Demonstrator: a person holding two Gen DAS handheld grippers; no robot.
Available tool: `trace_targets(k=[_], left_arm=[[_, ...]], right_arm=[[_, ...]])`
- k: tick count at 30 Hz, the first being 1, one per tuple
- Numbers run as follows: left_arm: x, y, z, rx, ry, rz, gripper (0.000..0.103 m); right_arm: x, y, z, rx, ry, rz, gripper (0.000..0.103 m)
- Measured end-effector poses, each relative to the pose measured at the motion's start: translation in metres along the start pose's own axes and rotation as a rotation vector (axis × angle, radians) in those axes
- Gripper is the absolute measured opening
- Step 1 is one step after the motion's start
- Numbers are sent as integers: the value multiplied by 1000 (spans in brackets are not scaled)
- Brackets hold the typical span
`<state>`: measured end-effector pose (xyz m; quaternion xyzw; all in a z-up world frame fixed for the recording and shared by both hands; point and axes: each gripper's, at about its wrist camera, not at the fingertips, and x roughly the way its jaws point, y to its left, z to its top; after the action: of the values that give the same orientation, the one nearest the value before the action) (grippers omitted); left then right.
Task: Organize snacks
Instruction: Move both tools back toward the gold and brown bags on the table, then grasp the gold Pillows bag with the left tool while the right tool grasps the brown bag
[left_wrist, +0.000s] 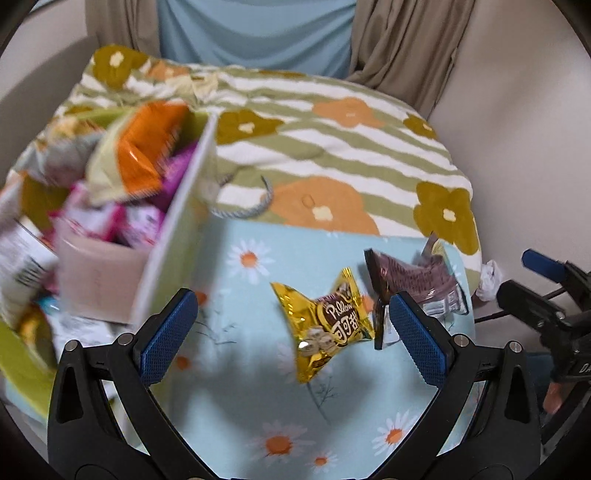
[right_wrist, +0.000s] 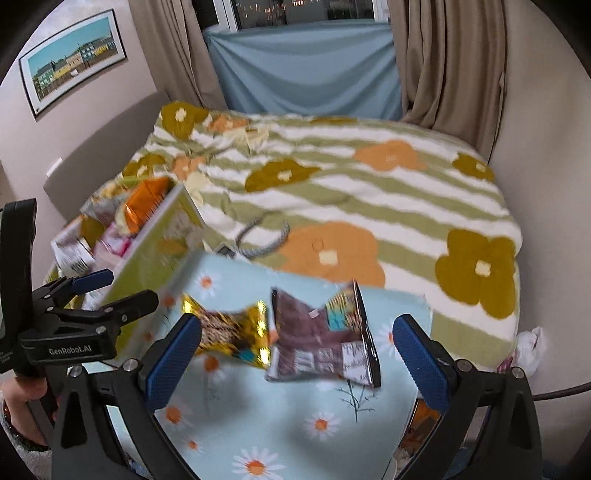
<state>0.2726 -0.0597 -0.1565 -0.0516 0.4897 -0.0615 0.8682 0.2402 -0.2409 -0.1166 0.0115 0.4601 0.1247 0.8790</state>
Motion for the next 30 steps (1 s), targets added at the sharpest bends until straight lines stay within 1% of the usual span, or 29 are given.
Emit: trace_targets(k=[3,8,11,12,13,14,15,16,17,21,25,30], left_arm=[[26,-4,-9,-6,28,0,103],[65,-9,-16,-19,62,-23,103],[80,-11,-19,-12,77,-35,103],[85,-12,-21,-10,83,-38,100],[89,-13,-22,-6,92,-43,92],[94,-15,-23,-2,105,-52,85],[98,-17,-24,3,117,-57,70],[102,-18,-26,8,133,-69,61],[105,-19,-27,9,143,-84,61],[104,-19,-29,16,140,-80,59],[98,-14,-32,26,143,-53,58],[89,-2,-36,15,140,-7,58]], right_arm=[[25,-15,-10,22,36,19,103],[61,-30,-20,56,64,55,103],[75,-34,-20,54,73,68,103],[79,-35,-20,54,76,73,103],[82,-35,-21,53,81,79,103],[87,-36,-21,52,89,82,103],[90,-36,-22,52,94,86,103],[93,-37,-22,55,99,92,103],[95,-38,-22,59,101,98,103],[101,-40,-23,67,110,109,103],[105,-40,-23,54,117,107,103],[113,-36,-25,-8,143,109,103]])
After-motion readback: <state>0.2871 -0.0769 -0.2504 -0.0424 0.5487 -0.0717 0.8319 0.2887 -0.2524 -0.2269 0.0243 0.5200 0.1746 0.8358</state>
